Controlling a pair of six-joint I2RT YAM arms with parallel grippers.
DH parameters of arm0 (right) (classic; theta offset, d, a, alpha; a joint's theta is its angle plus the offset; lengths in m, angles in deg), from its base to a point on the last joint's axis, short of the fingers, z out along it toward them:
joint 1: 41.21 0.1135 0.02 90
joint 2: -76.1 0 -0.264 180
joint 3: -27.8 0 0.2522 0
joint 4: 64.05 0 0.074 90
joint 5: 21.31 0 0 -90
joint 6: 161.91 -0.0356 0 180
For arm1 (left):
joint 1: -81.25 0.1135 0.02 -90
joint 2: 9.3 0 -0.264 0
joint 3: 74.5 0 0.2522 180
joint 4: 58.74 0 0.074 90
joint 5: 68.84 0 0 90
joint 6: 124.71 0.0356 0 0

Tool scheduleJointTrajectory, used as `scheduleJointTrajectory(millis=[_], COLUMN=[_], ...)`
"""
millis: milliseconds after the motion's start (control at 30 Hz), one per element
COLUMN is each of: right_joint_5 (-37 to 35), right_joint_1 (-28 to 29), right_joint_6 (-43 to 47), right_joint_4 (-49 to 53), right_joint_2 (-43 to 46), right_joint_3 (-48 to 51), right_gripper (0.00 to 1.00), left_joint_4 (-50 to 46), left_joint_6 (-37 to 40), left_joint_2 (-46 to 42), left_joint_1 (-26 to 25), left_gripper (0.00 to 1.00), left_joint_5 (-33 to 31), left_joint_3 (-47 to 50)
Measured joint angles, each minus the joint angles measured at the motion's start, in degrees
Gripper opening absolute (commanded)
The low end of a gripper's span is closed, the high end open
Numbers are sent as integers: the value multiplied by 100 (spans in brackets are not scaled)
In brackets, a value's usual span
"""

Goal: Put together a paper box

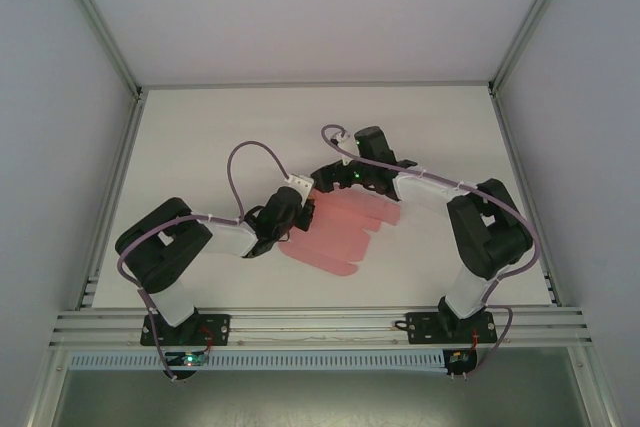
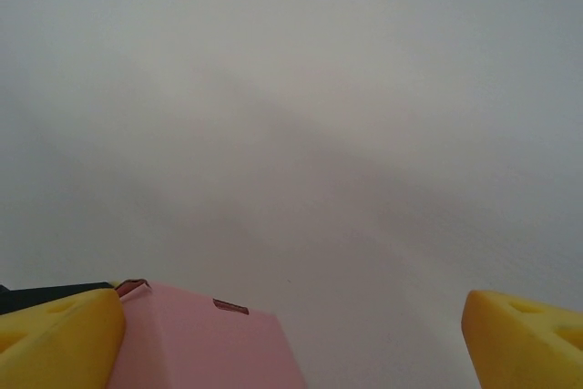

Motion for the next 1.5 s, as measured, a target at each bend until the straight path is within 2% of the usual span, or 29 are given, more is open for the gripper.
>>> scheduleJointTrajectory(millis=[200,433,533,700,800,967,1200,1300,1500], right_joint_5=[-142,-518,-632,-815,-1043,-1475,-1464,-1392,-778], right_joint_1=[79,203,232,238,223,13,-656,-748,-750], right_joint_6=[-155,-282,-282,-223,-11,225,649,822,920], right_joint_4=[-125,-719,-874,-723,-267,492,986,1283,1543], right_joint_2=[17,173,181,339,555,1502,3128,3272,3084], right_joint_3=[129,619,643,621,514,323,61,105,466], right_gripper=[91,91,91,94,98,98,98,98,98], left_joint_4=[197,367,424,417,313,-511,-2052,-2531,-3147], left_joint_6=[-2,-2,-7,2,-2,-236,-898,-1113,-1296], left_joint_2=[37,72,96,120,79,-595,-2041,-2546,-3119], left_joint_1=[-2,-2,-2,-2,-37,-39,-39,-39,-39], left_gripper=[11,11,2,0,0,0,0,0,0], left_joint_5=[-33,-33,-37,-101,-203,-702,-1436,-1587,-1709], left_joint_3=[81,142,142,105,81,31,-278,-205,-50])
